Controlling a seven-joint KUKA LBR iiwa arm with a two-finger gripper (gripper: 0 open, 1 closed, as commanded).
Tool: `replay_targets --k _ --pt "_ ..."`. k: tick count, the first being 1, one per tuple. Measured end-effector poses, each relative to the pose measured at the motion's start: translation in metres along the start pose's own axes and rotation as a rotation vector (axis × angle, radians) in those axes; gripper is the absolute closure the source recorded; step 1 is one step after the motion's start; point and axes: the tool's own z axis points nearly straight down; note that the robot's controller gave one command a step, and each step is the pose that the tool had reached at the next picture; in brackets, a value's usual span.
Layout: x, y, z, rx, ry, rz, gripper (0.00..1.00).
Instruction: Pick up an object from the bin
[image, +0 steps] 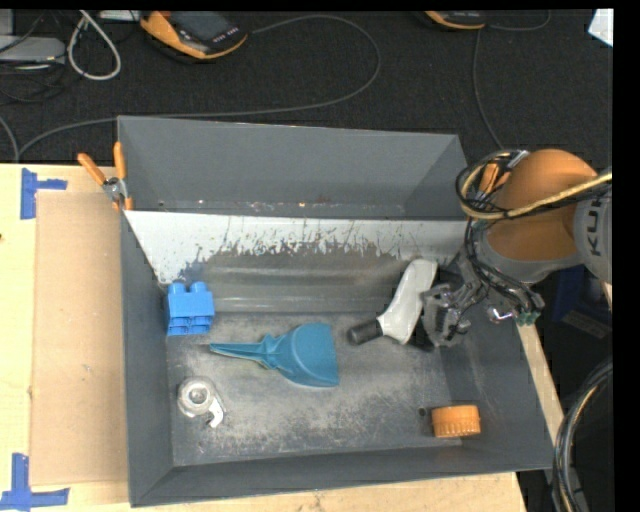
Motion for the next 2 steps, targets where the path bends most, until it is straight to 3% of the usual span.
replay_targets --k 1,2 --pt "-0.003 -0.007 -0.011 -0.004 0.005 -0.115 1.00" --pt "-0.022 0.070 0.019 0.005 0.001 0.136 1.00"
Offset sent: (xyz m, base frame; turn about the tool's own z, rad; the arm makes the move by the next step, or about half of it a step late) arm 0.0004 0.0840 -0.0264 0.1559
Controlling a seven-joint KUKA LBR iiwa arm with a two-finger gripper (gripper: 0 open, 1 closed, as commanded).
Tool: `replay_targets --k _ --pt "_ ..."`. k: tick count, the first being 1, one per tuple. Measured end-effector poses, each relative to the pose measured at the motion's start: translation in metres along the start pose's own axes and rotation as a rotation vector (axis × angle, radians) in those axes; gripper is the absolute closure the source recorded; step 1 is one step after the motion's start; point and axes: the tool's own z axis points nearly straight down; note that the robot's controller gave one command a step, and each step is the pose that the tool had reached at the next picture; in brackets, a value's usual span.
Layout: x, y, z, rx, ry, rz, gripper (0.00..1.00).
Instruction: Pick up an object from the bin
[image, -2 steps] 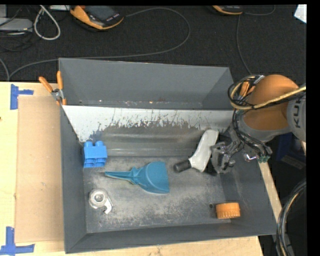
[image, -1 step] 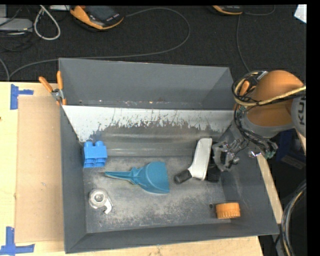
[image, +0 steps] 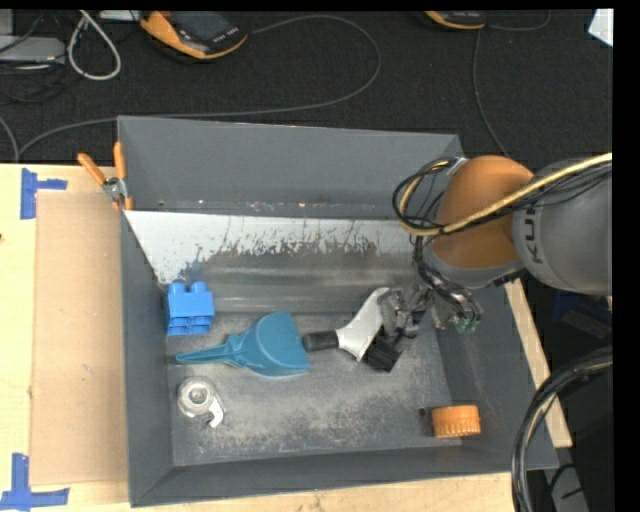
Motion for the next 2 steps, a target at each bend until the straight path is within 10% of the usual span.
replay_targets --k 2 --pt "-0.009 0.041 0.005 0.000 -0.014 -0.011 1.00"
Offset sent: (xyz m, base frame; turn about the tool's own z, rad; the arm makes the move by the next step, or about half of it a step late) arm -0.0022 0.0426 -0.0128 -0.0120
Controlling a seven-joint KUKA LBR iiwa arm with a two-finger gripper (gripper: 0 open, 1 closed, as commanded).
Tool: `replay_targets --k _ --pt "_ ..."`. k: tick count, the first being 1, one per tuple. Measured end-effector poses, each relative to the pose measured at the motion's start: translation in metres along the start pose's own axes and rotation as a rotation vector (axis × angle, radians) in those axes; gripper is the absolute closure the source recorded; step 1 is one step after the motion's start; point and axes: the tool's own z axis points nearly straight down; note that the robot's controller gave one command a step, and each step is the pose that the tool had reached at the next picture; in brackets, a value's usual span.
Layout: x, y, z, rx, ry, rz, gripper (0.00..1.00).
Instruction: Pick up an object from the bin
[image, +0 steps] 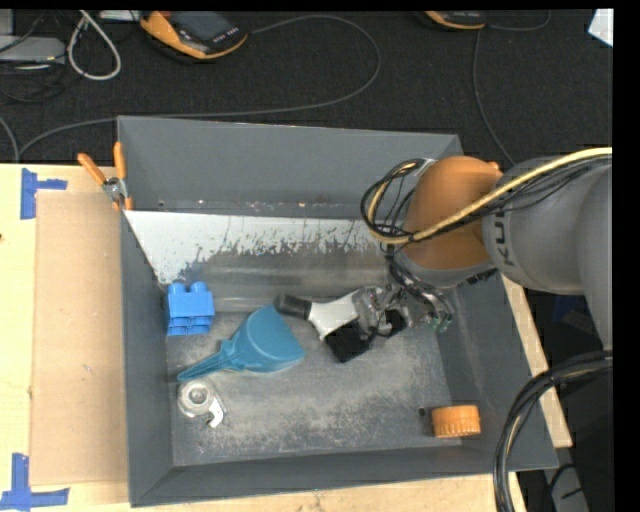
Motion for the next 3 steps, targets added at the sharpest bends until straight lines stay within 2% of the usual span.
replay_targets --k 1,2,3 --pt "0.002 -0.003 0.000 -0.001 -0.001 -0.014 1.00" --pt "-0.001 0.021 -0.025 -0.001 -0.002 -0.303 1.00" --pt "0.012 0.025 0.001 0.000 -0.006 -0.048 1.00"
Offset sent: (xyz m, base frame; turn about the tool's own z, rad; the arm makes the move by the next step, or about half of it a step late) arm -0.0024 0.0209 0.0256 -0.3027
